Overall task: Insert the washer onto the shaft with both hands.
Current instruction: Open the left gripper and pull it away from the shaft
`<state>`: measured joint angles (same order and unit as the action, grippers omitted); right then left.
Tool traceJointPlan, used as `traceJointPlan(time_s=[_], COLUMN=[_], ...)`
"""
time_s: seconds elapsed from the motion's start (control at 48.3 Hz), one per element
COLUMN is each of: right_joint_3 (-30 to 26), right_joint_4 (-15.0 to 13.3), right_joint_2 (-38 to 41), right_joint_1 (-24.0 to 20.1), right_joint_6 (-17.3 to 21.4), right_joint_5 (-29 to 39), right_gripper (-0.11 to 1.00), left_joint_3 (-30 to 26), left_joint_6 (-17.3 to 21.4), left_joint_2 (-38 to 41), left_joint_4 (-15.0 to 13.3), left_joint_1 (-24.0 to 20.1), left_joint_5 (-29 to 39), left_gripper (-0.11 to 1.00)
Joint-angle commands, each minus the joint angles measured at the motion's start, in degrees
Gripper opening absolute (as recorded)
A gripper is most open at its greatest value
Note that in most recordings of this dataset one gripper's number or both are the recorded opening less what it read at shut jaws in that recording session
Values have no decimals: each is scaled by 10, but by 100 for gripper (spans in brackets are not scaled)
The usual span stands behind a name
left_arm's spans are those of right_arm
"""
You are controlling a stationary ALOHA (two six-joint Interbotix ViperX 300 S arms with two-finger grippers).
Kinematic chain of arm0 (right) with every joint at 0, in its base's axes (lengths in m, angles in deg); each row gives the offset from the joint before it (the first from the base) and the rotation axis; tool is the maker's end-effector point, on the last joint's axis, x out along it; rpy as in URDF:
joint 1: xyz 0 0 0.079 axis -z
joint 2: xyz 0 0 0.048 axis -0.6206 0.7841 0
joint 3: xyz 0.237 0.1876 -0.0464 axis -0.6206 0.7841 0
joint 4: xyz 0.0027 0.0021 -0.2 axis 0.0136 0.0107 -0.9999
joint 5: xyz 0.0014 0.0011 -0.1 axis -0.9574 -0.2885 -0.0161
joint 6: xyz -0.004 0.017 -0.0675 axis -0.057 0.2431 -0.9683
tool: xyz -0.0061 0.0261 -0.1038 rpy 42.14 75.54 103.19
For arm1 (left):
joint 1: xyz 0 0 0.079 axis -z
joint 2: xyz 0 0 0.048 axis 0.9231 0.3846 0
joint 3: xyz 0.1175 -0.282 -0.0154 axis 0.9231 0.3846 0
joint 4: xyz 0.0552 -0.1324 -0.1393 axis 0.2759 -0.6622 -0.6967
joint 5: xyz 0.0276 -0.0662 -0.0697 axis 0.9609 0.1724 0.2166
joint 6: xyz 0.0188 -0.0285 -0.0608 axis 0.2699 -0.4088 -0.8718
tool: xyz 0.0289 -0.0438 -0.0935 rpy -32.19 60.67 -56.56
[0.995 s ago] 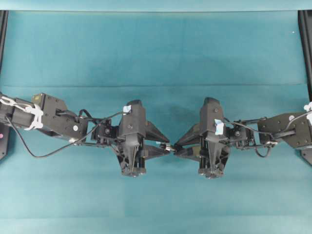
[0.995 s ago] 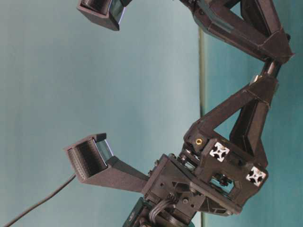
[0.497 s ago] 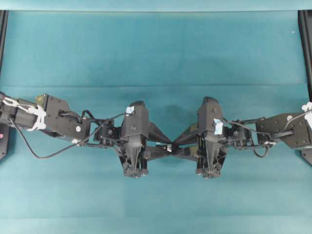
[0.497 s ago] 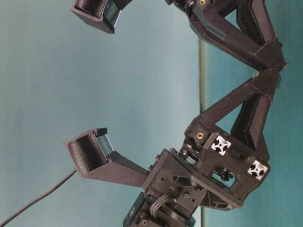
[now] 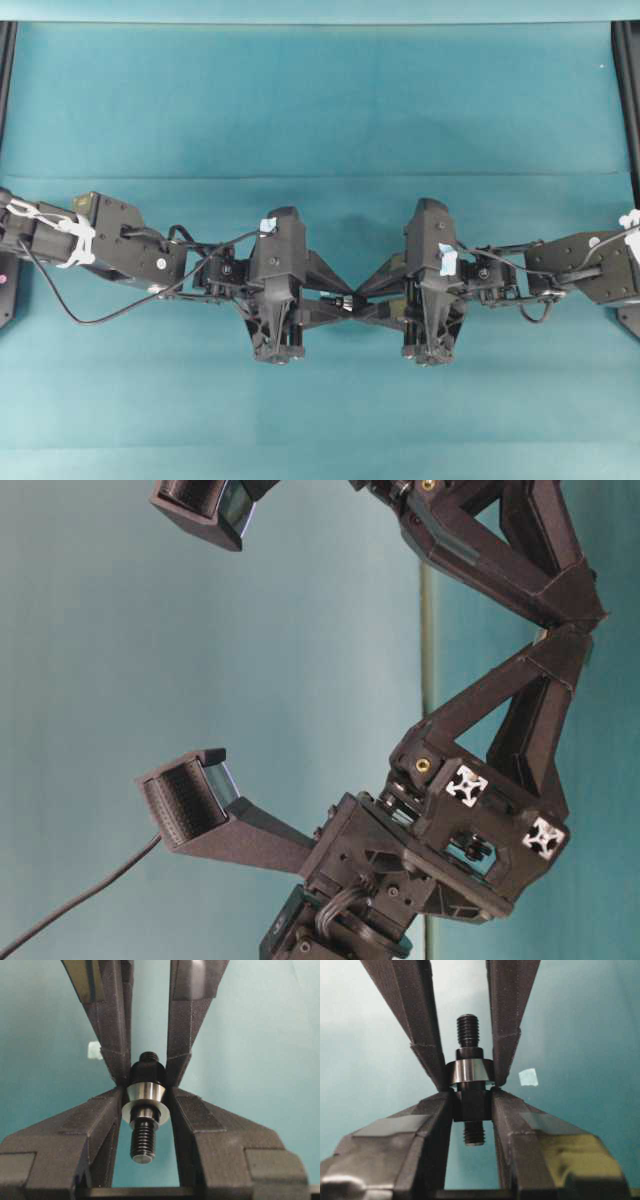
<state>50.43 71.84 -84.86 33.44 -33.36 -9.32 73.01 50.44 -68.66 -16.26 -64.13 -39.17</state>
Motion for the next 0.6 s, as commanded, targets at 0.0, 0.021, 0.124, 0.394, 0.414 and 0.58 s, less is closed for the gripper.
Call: traceJointPlan(time_s=[0.0,0.021,0.124,0.394,0.414,0.58], right_joint_3=[-19,-19,-18,-15,-15,-16], right_joint_4=[0,0,0,0,0,-7], right_joint_2=[-5,-5,-5,-9,-9,-12], right_joint_1=[1,1,1,-16,-19,-40], right_joint_6=[-1,0,-1,0,0,1], right_joint_5=[-6,-6,-6,16,21,74], right_gripper=[0,0,0,0,0,0], left_joint_3=[-15,-15,-11,29,34,76], left_joint_6=[1,-2,-4,-4,-4,-5], left_joint_2=[-3,-4,-9,-57,-63,-115], left_joint_4=[0,0,0,0,0,0], left_joint_1=[-4,-4,-4,-5,-5,-5], left_joint_5=[-4,-4,-4,14,19,53], left_gripper=[46,52,81,83,83,83])
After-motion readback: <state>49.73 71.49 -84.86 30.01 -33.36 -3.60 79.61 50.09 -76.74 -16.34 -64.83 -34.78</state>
